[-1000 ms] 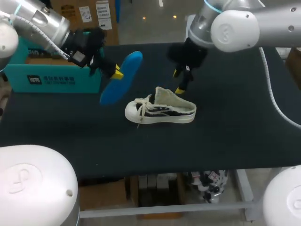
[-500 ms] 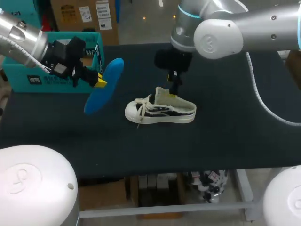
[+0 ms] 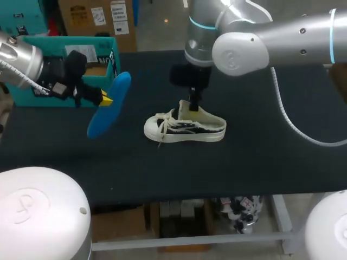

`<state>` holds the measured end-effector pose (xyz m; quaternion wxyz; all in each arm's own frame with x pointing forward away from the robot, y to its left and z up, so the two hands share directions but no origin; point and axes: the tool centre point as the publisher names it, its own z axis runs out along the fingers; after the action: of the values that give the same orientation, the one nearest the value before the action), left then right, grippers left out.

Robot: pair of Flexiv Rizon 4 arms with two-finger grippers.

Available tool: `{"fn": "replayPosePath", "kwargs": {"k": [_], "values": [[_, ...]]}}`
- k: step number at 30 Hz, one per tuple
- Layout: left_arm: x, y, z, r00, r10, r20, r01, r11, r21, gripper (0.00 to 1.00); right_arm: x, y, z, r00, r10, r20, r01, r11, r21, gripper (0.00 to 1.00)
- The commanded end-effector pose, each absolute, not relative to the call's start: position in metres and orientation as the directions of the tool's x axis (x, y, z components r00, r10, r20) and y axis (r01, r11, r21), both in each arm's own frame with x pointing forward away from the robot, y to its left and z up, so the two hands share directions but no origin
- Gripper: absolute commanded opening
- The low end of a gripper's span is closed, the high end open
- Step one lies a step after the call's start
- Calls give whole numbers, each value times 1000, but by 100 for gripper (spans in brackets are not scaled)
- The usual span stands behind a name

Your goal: Open the shoe tongue, take the insole out of the shoe, put the insole back into the shoe, and pack the shoe into the shoebox

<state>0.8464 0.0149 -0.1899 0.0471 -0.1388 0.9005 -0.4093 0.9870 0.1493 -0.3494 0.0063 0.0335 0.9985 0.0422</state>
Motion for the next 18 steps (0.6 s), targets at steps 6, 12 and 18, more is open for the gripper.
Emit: {"fn": "replayPosePath", "kwargs": {"k": [6, 12, 18], "values": [[844, 22, -194, -956, -293, 28, -213, 623, -753, 0, 982, 155, -347, -990, 139, -21, 139, 990, -2, 0], [846, 21, -194, -961, -276, 26, -202, 631, -749, 0, 976, 153, -343, -976, 213, -36, 214, 977, -8, 0], [849, 18, -191, -978, -207, 1, -137, 643, -754, 0, 970, 147, -336, -926, 376, -35, 376, 927, 10, 0]]}}
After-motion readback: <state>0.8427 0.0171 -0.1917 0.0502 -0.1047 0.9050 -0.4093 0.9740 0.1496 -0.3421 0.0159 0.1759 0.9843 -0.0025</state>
